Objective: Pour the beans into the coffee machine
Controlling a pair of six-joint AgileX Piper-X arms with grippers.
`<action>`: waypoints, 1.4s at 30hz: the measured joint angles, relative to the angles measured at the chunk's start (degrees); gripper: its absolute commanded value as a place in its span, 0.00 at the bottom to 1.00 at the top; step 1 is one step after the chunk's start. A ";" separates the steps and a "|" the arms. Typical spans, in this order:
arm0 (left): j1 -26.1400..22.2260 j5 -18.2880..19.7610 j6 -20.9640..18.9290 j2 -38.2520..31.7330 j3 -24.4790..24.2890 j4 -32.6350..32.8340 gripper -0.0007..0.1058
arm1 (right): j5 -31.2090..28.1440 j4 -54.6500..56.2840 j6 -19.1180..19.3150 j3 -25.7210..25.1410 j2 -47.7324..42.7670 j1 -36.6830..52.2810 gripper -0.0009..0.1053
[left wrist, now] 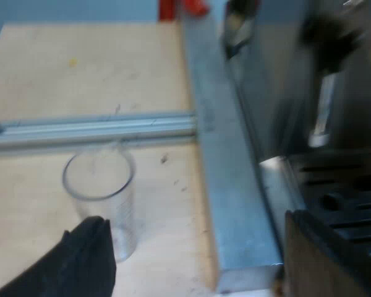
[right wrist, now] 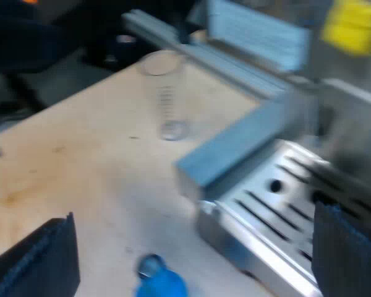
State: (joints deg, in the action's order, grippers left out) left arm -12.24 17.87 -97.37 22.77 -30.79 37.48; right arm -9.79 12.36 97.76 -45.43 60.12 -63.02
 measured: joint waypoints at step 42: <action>8.24 -6.18 -0.79 -13.93 -11.63 11.12 0.58 | 7.13 41.74 7.16 -0.21 -48.89 60.99 0.74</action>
State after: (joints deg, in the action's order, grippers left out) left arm -4.00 11.68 -98.16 8.84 -42.41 48.61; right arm -2.66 54.10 104.91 -45.64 11.24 -2.03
